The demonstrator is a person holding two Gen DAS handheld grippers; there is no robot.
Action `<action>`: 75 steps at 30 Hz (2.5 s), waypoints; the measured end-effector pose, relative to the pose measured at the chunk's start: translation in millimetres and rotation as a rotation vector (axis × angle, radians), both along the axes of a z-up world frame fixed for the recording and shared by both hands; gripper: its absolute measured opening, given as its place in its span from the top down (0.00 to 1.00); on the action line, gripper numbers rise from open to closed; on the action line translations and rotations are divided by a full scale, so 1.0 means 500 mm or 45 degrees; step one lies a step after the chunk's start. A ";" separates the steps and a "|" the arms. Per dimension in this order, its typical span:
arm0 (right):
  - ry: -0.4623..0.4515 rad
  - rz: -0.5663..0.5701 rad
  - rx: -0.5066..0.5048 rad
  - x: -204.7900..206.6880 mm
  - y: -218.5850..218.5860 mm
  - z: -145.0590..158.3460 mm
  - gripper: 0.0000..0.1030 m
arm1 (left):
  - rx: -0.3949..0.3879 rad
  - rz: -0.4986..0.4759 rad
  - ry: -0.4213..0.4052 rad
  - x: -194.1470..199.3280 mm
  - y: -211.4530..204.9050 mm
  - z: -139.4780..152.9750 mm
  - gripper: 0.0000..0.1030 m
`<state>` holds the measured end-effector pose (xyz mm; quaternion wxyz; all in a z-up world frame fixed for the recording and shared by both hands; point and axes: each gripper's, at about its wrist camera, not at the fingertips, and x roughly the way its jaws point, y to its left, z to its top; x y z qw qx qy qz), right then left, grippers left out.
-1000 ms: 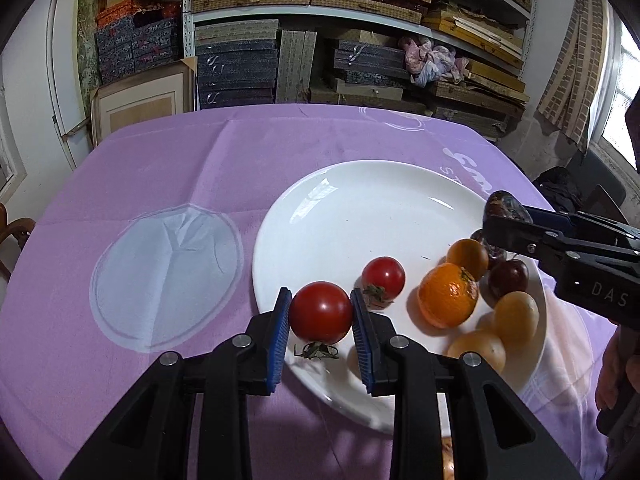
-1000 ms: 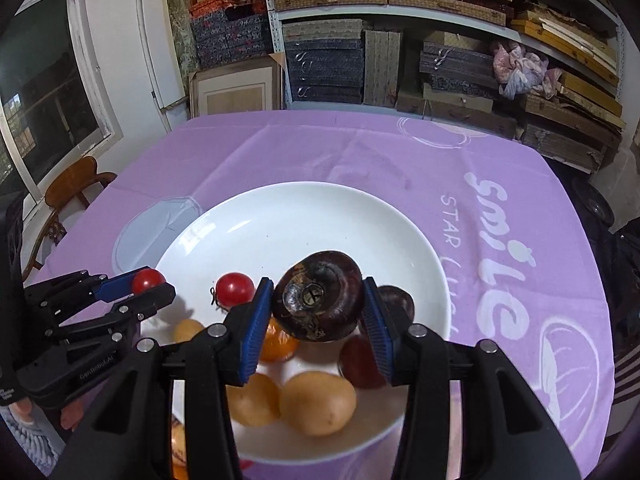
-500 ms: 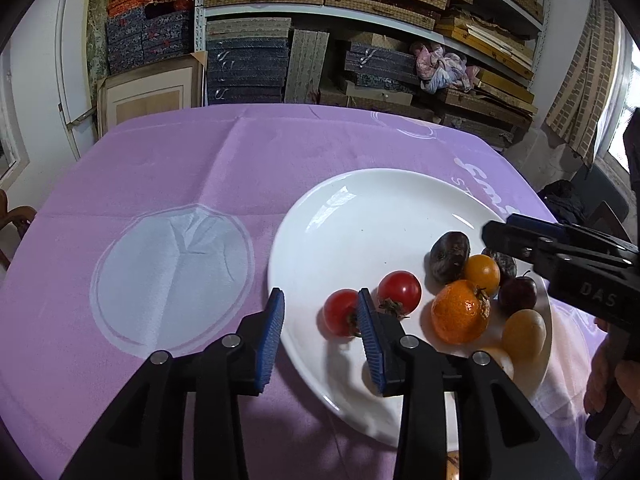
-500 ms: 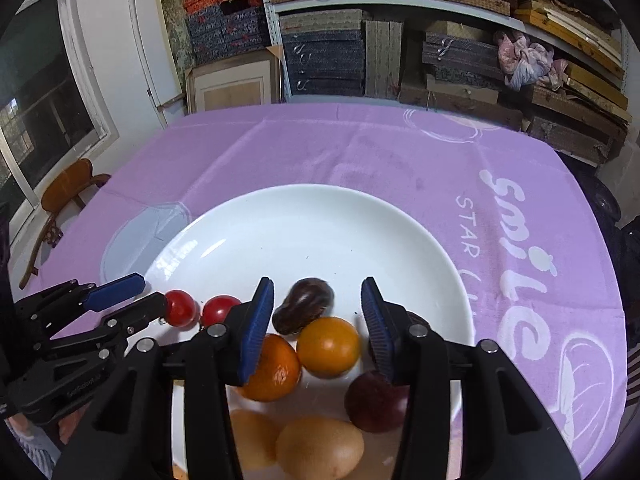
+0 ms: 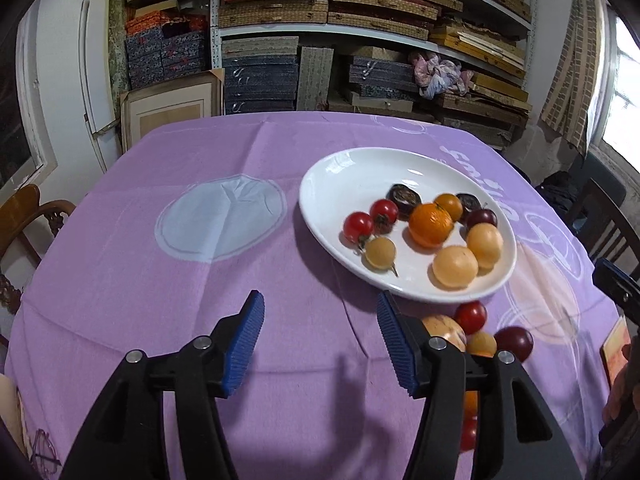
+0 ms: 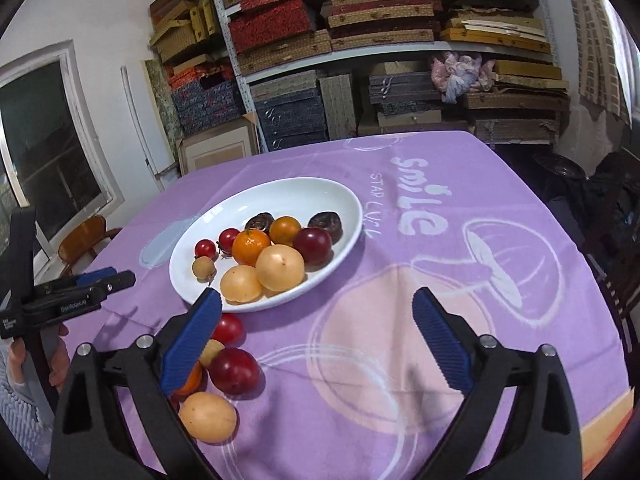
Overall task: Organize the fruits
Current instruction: 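Move the open left tool toward a tangerine on the table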
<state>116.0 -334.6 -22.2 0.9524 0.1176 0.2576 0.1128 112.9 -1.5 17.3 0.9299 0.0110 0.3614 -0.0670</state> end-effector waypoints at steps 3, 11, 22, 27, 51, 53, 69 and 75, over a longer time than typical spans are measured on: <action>0.022 -0.031 0.066 -0.004 -0.032 -0.013 0.07 | 0.056 -0.053 -0.011 -0.035 -0.044 -0.013 0.38; 0.106 -0.075 0.214 0.015 -0.078 -0.039 0.06 | 0.155 -0.164 -0.053 -0.070 -0.137 -0.027 0.30; 0.129 -0.070 0.220 0.023 -0.075 -0.038 0.06 | 0.172 -0.231 -0.031 -0.065 -0.173 -0.055 0.23; 0.131 -0.074 0.227 0.027 -0.075 -0.037 0.05 | 0.193 -0.257 -0.005 -0.068 -0.183 -0.075 0.17; 0.146 -0.070 0.228 0.027 -0.070 -0.047 0.05 | 0.067 -0.099 0.008 -0.097 -0.046 -0.060 0.11; 0.147 -0.073 0.230 0.027 -0.070 -0.049 0.05 | 0.091 -0.140 -0.011 -0.102 -0.073 -0.055 0.11; 0.156 -0.073 0.242 0.023 -0.063 -0.057 0.04 | 0.162 -0.076 -0.001 -0.065 -0.073 -0.073 0.10; 0.158 -0.073 0.241 0.024 -0.063 -0.058 0.04 | 0.142 0.016 0.002 -0.078 -0.005 -0.062 0.10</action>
